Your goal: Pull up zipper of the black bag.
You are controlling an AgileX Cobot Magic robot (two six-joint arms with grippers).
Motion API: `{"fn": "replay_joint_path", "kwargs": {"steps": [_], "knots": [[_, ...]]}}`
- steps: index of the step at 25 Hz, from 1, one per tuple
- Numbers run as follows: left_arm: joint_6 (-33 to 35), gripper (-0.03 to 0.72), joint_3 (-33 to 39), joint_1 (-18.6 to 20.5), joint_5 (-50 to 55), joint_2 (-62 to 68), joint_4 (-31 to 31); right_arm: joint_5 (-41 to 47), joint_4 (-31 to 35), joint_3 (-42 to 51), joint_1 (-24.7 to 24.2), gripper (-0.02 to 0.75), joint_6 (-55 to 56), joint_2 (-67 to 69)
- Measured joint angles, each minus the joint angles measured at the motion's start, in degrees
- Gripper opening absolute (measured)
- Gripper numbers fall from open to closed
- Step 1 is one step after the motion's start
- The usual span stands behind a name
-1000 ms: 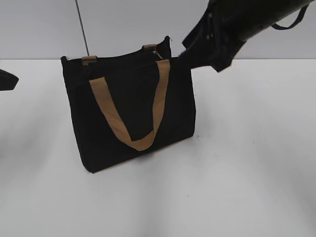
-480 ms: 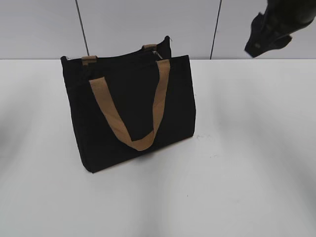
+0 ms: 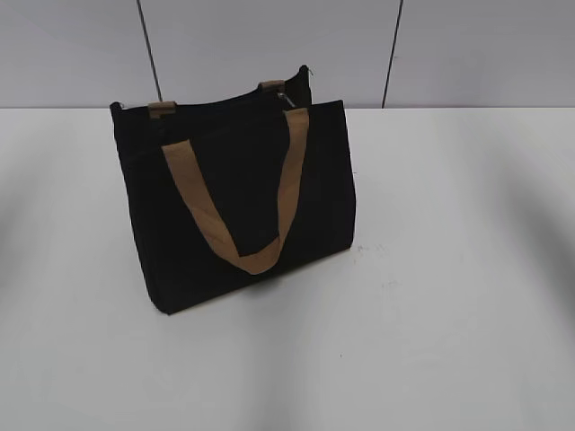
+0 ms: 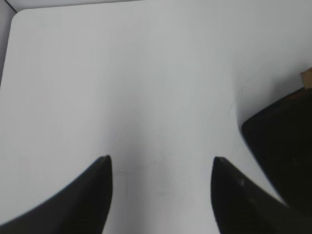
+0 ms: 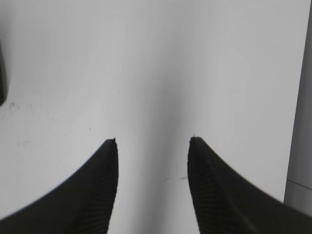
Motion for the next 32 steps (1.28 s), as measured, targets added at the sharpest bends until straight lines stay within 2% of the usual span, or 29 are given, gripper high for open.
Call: {"fn": "replay_joint_path", "kwargs": {"steps": [4, 9, 12, 15, 21, 24, 28, 32], "knots": [[-3.57, 0.477, -2.85, 0.0, 5.07, 0.0, 0.7, 1.02, -0.02, -0.03, -1.93, 0.369, 1.11, -2.36], [-6.69, 0.477, -3.29, 0.0, 12.26, -0.06, -0.45, 1.2, 0.65, 0.56, -2.07, 0.372, 1.21, -6.9], [-6.65, 0.477, -3.29, 0.0, 15.91, -0.32, -0.74, 1.14, 1.53, 5.54, -2.07, 0.373, 1.21, -11.64], [-6.35, 0.477, -2.16, 0.0, 16.61, -2.63, -1.18, 1.14, 2.24, 15.4, -2.07, 0.373, 1.21, -18.1], [-5.75, 0.477, 9.17, 0.0, 13.42, -15.92, -2.76, -3.24, 3.0, 40.24, -2.07, 0.373, 1.21, -36.78], [-5.7, 0.477, 15.98, 0.0, 11.54, -23.38, -2.94, -5.51, 3.18, 49.43, -2.07, 0.373, 1.27, -47.82], [-5.7, 0.475, 23.76, 0.0, 10.3, -32.98, -3.62, -6.18, 3.94, 57.7, -2.07, 0.373, 1.41, -58.32], [-5.7, 0.47, 29.6, 0.0, 10.25, -40.36, -3.95, -5.92, 6.03, 62.09, -2.07, 0.373, 1.46, -66.59]]}}
